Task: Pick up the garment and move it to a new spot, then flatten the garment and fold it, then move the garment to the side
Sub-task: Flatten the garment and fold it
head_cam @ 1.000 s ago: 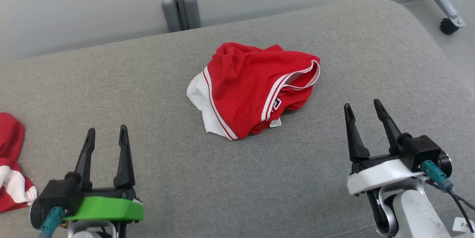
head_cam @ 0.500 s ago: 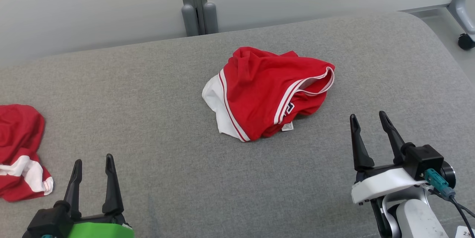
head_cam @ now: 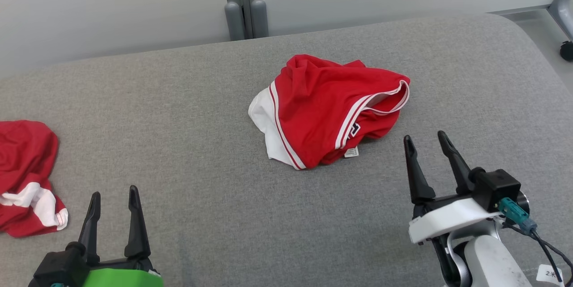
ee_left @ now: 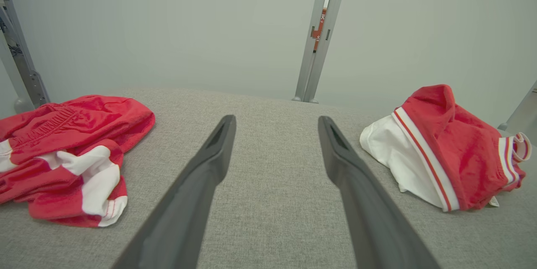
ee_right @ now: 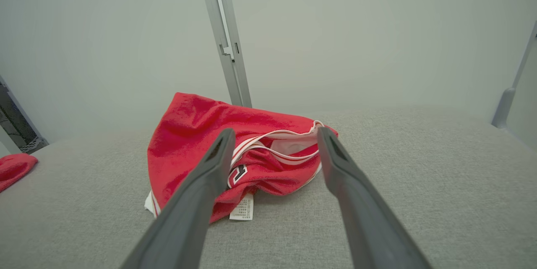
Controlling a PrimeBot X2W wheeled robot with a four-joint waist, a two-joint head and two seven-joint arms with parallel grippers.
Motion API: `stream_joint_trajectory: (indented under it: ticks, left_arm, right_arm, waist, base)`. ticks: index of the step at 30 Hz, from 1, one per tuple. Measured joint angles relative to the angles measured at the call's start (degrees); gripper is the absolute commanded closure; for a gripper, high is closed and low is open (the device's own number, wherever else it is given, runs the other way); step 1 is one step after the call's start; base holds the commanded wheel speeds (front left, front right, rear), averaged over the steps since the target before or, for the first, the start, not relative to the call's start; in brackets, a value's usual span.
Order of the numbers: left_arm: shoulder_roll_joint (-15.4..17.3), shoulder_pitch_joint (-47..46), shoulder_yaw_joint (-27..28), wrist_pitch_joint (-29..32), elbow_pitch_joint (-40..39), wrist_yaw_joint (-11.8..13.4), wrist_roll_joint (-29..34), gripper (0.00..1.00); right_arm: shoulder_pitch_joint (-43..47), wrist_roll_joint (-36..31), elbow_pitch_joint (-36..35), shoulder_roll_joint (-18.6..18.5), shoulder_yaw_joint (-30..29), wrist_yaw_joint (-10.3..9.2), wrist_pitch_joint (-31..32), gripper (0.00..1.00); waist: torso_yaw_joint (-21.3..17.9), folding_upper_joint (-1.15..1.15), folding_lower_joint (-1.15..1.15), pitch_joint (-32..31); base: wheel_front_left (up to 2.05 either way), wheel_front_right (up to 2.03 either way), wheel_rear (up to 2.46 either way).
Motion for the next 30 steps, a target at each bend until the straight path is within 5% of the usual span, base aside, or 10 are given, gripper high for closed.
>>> stream_joint_trajectory:
  ticks: [6,12,20,30]
  left_arm:
    - [0.0,-0.1,-1.4,0.0,-0.4,0.2,-0.3,0.0]
    - [-0.1,-1.6,-3.4,0.0,-0.9,0.2,0.4,0.0]
    - [-0.1,-3.2,-4.1,0.0,-0.9,0.2,0.3,0.0]
    - [-0.1,-4.2,-4.3,0.0,0.0,-0.1,0.1,0.0]
  right_arm:
    - [-6.5,5.3,4.2,0.1,6.7,0.0,4.4,0.0]
    - [-14.5,7.6,16.3,0.0,11.5,0.0,9.5,0.0]
    - [-19.9,10.5,27.9,0.0,13.3,0.01,8.5,0.0]
    - [-24.0,14.4,33.8,0.0,19.3,0.0,4.7,0.0]
  waist:
    - [0.4,0.0,0.0,1.1]
    - [2.1,0.0,0.0,2.4]
    - [4.6,0.0,0.0,4.7]
    - [5.8,0.0,0.0,6.2]
  base:
    - [0.0,0.0,0.0]
    - [0.0,0.0,0.0]
    - [0.0,0.0,0.0]
    - [0.0,0.0,0.0]
